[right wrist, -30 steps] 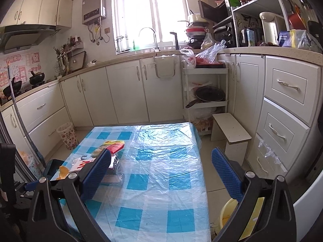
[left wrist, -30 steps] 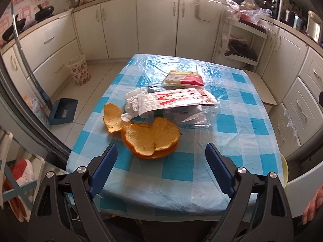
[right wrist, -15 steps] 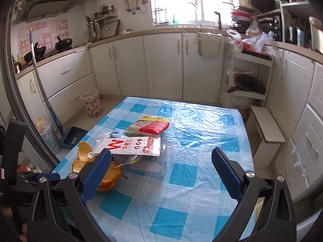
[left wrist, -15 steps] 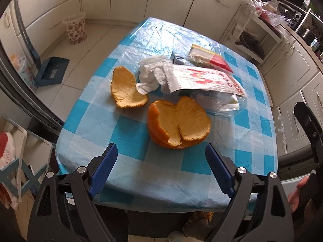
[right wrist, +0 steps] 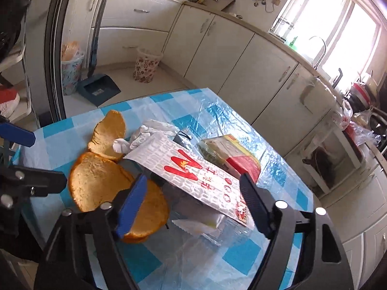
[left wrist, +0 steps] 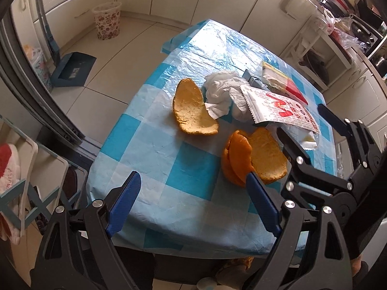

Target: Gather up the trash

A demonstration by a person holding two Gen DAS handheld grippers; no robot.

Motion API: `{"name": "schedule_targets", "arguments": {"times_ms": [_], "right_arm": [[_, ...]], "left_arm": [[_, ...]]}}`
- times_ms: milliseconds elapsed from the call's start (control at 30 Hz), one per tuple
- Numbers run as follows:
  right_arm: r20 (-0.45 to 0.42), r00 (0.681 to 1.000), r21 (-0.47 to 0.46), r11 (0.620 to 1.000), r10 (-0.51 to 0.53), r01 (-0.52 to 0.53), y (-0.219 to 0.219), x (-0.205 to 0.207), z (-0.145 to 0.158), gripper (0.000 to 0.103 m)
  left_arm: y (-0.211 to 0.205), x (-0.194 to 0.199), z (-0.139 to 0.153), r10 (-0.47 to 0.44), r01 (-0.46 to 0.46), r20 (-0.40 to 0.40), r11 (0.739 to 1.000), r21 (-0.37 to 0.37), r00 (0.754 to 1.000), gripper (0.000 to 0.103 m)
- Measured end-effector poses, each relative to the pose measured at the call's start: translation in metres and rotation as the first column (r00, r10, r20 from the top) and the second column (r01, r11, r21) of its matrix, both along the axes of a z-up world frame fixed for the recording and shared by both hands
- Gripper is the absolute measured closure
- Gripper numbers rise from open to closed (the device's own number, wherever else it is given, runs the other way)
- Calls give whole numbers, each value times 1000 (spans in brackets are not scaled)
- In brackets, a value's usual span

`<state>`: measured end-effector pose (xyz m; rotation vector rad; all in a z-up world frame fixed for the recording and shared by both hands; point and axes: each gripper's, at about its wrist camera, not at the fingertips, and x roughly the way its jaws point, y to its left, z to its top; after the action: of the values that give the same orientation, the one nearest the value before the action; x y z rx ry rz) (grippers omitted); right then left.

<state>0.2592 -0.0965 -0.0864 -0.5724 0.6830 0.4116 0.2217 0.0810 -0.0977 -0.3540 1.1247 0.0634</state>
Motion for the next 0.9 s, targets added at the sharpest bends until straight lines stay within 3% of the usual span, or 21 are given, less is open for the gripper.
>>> {"name": "schedule_targets", "arguments": {"times_ms": [67,133,200,367,533,600,700,800,900], "right_arm": [[-63,998,51,999,-16,20,-5,10,-2,70],[-135,990,138,989,-32,51,-14,19,1,89],[-166,985,217,973,-46,82,-23,24,7,96],[-211,974,411,897,-78,161,-52,29,29,99],[-259,962,579,783,-91,230,-84,31,46,99],[-273,958,623,742,-90,248,-94,30,50,99],[-287,953,669,693,-93,269,-108,30,54,99],[-284,953,684,675,-103,277,-116,28,58,99],[-278,955,690,669,-107,276,-120,27,60,99]], "left_arm": [[-5,5,1,-4,4,6,1000,14,1000,18],[-9,9,3,-3,3,17,999,35,1000,18],[-15,14,6,-5,3,30,998,69,1000,18],[-29,24,16,-14,0,74,981,193,997,18],[-39,35,23,-28,0,99,962,274,995,18],[-38,38,27,-36,7,106,965,264,994,18],[-28,42,30,-35,15,105,981,191,994,18],[-15,43,25,-33,24,83,995,100,996,18],[-13,39,22,-46,38,75,994,98,996,18]]}}
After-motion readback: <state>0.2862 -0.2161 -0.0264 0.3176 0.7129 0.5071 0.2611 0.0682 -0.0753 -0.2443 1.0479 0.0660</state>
